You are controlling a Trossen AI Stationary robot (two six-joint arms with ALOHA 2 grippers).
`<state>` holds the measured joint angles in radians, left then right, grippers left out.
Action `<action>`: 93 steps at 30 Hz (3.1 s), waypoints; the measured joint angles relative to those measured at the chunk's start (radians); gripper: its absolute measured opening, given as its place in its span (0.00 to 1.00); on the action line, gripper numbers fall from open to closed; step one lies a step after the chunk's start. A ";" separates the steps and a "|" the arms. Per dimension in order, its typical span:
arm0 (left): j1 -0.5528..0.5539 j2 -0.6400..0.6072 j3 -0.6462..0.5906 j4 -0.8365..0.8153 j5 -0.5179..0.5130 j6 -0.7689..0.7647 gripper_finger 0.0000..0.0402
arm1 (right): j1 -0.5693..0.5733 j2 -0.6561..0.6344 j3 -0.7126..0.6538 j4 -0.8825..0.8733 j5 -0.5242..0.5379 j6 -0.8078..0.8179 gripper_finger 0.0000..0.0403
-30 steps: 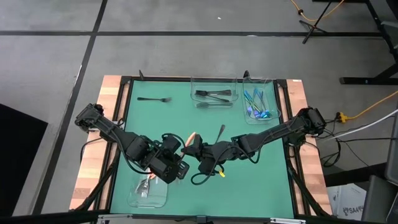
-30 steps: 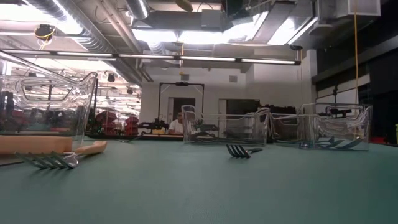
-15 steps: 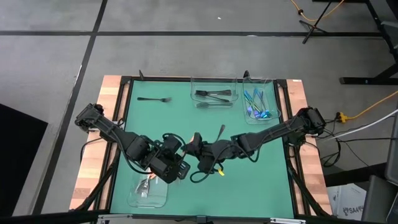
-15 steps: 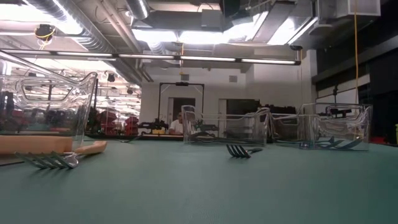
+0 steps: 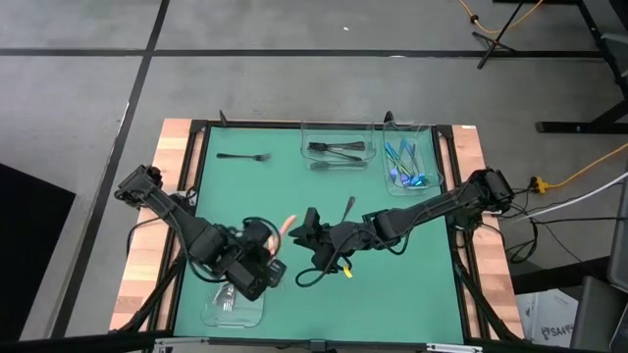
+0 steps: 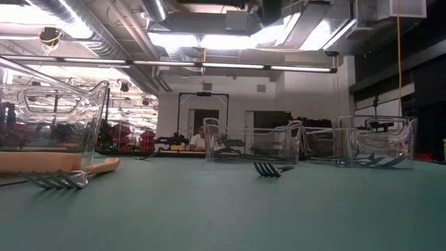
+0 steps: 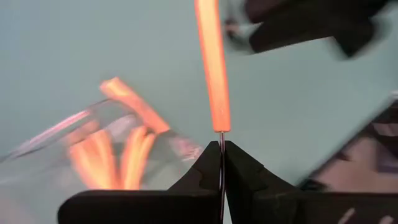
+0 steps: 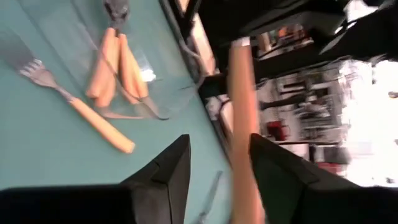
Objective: Sort silverware by color (type)
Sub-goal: Put the orange fork into the bottom transparent bin
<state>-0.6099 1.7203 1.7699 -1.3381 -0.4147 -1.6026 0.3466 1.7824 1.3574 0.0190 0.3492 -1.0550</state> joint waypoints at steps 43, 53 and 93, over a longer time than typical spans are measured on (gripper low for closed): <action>-0.221 0.002 -0.572 0.303 0.275 -0.536 0.01 | 0.000 0.001 -0.001 -0.188 -0.002 0.169 0.38; -0.221 0.002 -0.573 0.303 0.275 -0.536 0.01 | 0.000 0.001 -0.001 -0.188 -0.002 0.169 0.38; -0.221 0.002 -0.573 0.303 0.275 -0.537 0.01 | 0.000 0.002 -0.001 -0.188 -0.001 0.168 0.38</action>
<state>-0.8314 1.7222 1.1969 -1.0348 -0.1397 -2.1399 0.3466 1.7840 1.3560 -0.1686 0.3485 -0.8870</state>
